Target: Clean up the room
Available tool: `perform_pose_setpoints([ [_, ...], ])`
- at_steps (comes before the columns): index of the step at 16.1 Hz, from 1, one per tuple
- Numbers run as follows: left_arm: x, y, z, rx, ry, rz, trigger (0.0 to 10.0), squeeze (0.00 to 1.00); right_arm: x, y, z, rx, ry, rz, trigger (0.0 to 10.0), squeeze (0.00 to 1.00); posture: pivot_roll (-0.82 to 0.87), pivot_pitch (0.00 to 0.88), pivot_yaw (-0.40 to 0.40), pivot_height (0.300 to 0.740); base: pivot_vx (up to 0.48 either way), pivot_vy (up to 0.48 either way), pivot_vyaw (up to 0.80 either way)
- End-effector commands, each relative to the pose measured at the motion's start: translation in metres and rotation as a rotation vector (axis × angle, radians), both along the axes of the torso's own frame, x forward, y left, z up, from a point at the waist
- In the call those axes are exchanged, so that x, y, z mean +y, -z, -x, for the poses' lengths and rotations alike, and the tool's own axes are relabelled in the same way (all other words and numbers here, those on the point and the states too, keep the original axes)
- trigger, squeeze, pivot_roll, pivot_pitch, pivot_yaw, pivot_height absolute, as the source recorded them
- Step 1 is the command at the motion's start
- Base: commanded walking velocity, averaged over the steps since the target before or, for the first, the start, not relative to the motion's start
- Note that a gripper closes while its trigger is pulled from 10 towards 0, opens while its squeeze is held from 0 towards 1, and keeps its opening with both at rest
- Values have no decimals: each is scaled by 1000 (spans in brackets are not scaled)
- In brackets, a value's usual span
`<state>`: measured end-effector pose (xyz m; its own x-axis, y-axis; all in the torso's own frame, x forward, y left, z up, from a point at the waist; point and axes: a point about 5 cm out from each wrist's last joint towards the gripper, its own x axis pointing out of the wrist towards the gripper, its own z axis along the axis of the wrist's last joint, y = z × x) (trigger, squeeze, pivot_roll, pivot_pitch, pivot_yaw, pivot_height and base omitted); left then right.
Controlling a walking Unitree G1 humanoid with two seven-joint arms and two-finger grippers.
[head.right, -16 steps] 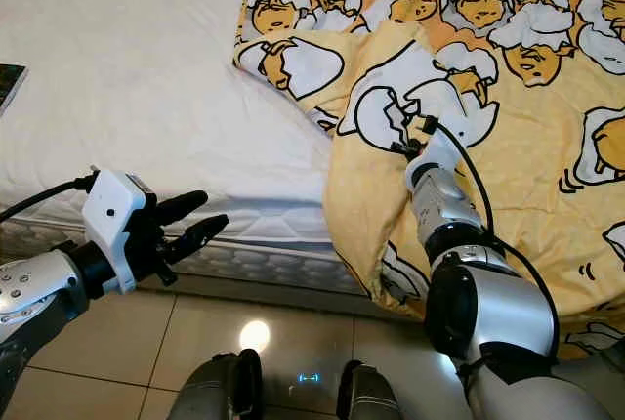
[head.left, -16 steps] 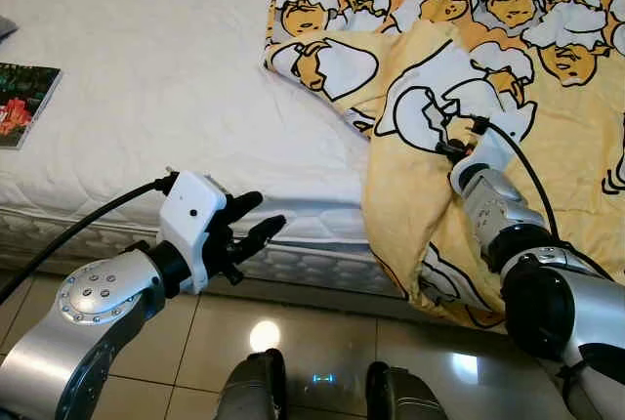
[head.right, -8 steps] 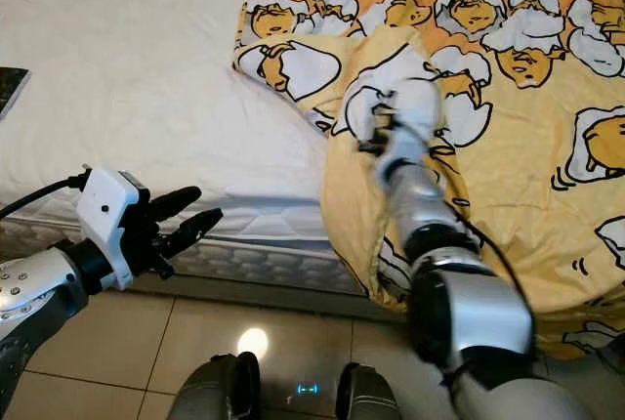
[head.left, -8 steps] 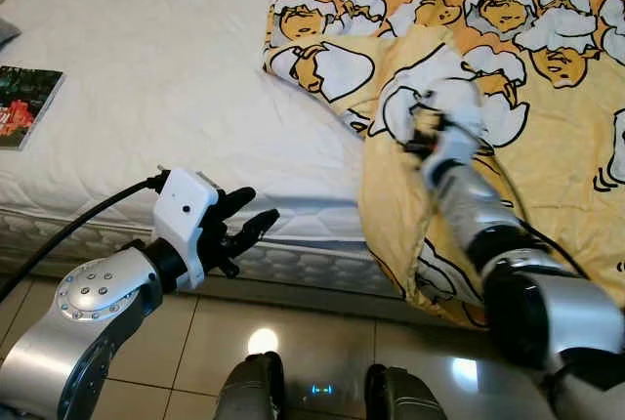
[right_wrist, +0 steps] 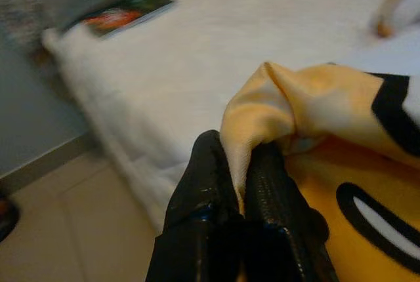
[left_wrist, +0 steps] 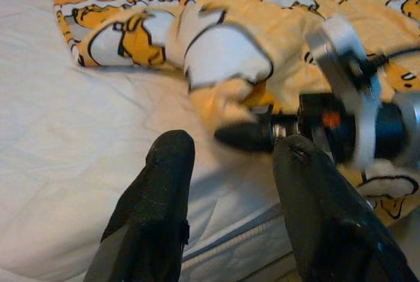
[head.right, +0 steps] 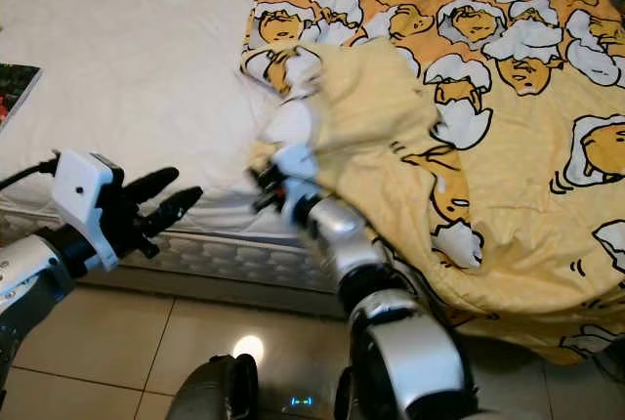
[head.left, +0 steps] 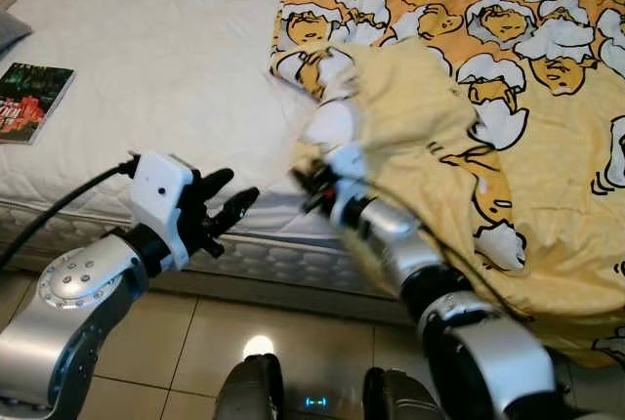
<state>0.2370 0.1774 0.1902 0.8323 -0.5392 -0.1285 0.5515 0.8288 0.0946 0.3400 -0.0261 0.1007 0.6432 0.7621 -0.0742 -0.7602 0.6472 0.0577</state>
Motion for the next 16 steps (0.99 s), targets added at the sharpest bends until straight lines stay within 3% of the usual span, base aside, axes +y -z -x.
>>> perform_pose_setpoints([
  [1, 7, -4, -2, -19, -29, 7, 10000, 0, 23, 5, 18, -25, -143, 11, 0, 0, 117, 124, 36, 740, 0, 0, 0],
  [2, 10, -7, -4, -29, -39, 13, 10000, 0, 39, 14, 36, -21, -267, 24, 0, 0, 118, 125, 35, 740, 0, 0, 0],
  [4, 12, -9, -5, -32, -41, 15, 10000, 0, 50, 23, 54, -7, -398, 42, 0, 0, 120, 126, 36, 740, 0, 0, 0],
  [5, 11, -9, -4, -27, -35, 15, 10000, 0, 54, 32, 72, 31, -547, 71, 0, 0, 119, 126, 36, 740, 0, 0, 0],
  [7, 5, -5, -1, -7, -5, 17, 10000, 0, 44, 52, 102, 103, -822, 190, 0, 0, 115, 130, 37, 740, 0, 0, 0],
  [9, -1, 0, 1, 13, 29, 13, 10000, 0, 26, 62, 117, 192, -972, 260, 0, 0, 110, 130, 39, 740, 0, 0, 0],
  [10, -2, 1, 2, 17, 36, 14, 10000, 0, 22, 64, 118, 202, -989, 284, 0, 0, 108, 130, 40, 740, 0, 0, 0],
  [11, -3, 1, 2, 20, 41, 15, 10000, 0, 18, 65, 119, 199, -983, 324, 4627, 0, 104, 130, 40, 740, 0, 0, 0],
  [12, -4, 2, 1, 22, 42, 16, 10000, 0, 16, 64, 117, 230, -967, 321, 10000, 976, 100, 131, 42, 740, 0, 0, 0],
  [16, -8, 6, -4, 24, 47, 19, 10000, 0, 11, 54, 115, 267, -930, 332, 10000, 1000, 89, 115, 44, 740, 0, 0, 0],
])
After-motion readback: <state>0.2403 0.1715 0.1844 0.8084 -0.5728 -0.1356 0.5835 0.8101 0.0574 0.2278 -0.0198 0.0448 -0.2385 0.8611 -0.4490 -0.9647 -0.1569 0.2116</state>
